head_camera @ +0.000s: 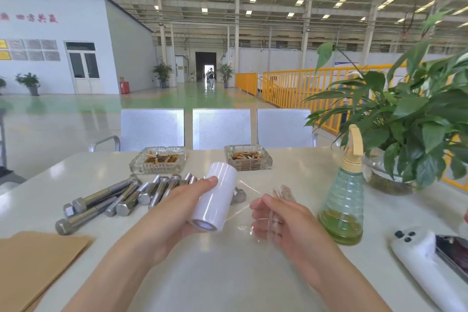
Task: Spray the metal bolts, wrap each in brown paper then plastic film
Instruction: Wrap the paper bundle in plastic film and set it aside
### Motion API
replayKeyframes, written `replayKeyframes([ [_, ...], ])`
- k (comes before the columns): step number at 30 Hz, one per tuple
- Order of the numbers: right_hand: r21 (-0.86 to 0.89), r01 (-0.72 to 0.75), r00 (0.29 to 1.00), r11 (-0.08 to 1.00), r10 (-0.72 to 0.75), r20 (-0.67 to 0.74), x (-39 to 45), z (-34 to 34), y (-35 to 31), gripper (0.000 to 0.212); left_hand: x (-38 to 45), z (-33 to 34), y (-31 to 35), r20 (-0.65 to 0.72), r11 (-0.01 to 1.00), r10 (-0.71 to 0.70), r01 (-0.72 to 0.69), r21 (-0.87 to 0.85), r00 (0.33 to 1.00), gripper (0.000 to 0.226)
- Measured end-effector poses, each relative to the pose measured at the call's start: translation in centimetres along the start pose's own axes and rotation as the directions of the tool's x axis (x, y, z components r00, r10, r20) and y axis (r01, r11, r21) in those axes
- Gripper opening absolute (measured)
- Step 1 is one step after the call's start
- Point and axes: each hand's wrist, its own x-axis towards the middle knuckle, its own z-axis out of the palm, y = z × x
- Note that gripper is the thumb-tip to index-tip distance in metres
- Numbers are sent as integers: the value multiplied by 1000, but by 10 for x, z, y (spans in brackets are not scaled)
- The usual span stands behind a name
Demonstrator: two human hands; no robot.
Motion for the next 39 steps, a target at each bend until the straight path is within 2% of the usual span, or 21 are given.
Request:
replayKeyframes([
  [4,46,-27,984,999,35,-177,6,2,8,18,5,0,-6,3,981,-96,95,-167,995,37],
  [8,97,-56,963,994,79,-258,7,0,7,19,5,4,-7,39,938,-173,177,-299,984,38],
  [10,118,-67,956,991,98,-275,8,-1,8,23,5,4,-7,81,924,-181,198,-328,980,49],
  [12,25,-63,943,998,68,-325,9,-4,11,25,5,1,-8,104,931,-172,196,-308,980,61],
  [15,-100,-40,920,994,-3,-392,11,-7,13,22,7,-9,-11,110,929,-170,197,-313,979,64],
  [17,-57,-45,915,997,18,-404,12,-10,11,21,9,-16,-10,103,920,-181,206,-335,978,60],
  [20,90,-59,924,994,88,-373,13,-13,7,19,11,-27,-7,101,873,-206,229,-432,973,41],
  [23,173,-50,926,984,110,-362,14,-16,5,19,13,-35,-10,153,792,-238,283,-542,959,47],
  [26,156,-28,923,987,85,-375,14,-17,5,22,15,-36,-13,154,816,-250,293,-499,956,48],
  [30,97,19,901,995,25,-433,12,-17,2,20,13,-42,-9,130,887,-194,230,-400,972,34],
  [32,123,15,895,992,41,-444,10,-18,0,17,12,-48,-6,125,845,-206,241,-477,970,32],
  [35,133,11,895,991,50,-443,8,-18,-2,18,13,-60,-5,116,784,-236,260,-564,965,45],
  [39,116,25,895,993,29,-446,7,-17,-3,21,13,-69,-6,88,819,-224,237,-523,970,53],
])
